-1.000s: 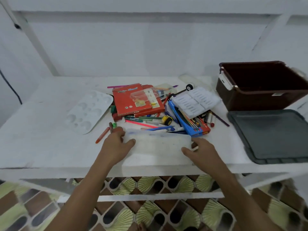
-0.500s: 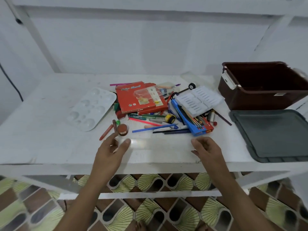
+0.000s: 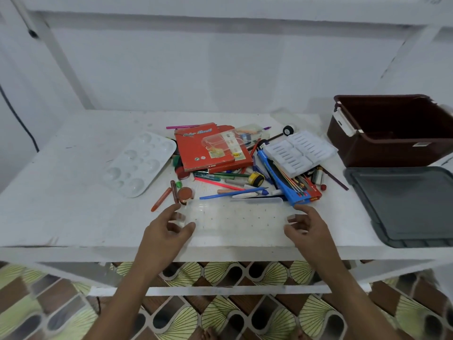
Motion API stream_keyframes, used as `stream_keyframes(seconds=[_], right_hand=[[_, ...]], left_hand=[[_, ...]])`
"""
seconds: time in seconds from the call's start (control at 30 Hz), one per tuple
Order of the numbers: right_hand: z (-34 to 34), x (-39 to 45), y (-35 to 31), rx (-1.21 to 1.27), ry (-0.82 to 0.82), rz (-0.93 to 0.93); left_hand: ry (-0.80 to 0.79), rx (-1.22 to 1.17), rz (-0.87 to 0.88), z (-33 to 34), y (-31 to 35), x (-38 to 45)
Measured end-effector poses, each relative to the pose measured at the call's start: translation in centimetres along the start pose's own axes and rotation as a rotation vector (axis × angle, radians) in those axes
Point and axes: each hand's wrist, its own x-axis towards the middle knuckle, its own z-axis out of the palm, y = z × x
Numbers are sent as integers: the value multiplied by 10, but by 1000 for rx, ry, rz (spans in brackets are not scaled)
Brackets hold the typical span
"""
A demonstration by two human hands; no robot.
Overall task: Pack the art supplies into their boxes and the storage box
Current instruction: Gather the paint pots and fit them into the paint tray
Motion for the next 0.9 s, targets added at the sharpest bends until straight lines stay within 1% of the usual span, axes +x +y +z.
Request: stream_keyframes(seconds=[0.2, 0.43, 0.5, 0.6, 0.7, 0.77, 0.83, 0.9], right_hand=[[1, 5, -3, -183, -9, -48], [0, 9, -6, -359, -15, -39], [0, 11, -11, -431, 9, -93], [7, 22, -27, -488, 29, -200], [26, 45, -56, -475, 2, -315], [43, 66, -80, -447, -28, -360], [59, 92, -99, -416, -68, -315], [73, 120, -110, -404, -74, -209]], left_hand=[[36, 51, 10, -2, -1, 8], [-11, 124, -52, -4, -3, 17], [0, 163, -59, -8, -1, 21], [67, 205, -35, -19, 9, 33], [104, 201, -48, -30, 30, 60], [100, 187, -77, -32, 46, 87], [83, 150, -113, -30, 60, 113], [45, 158, -135, -25, 72, 133]])
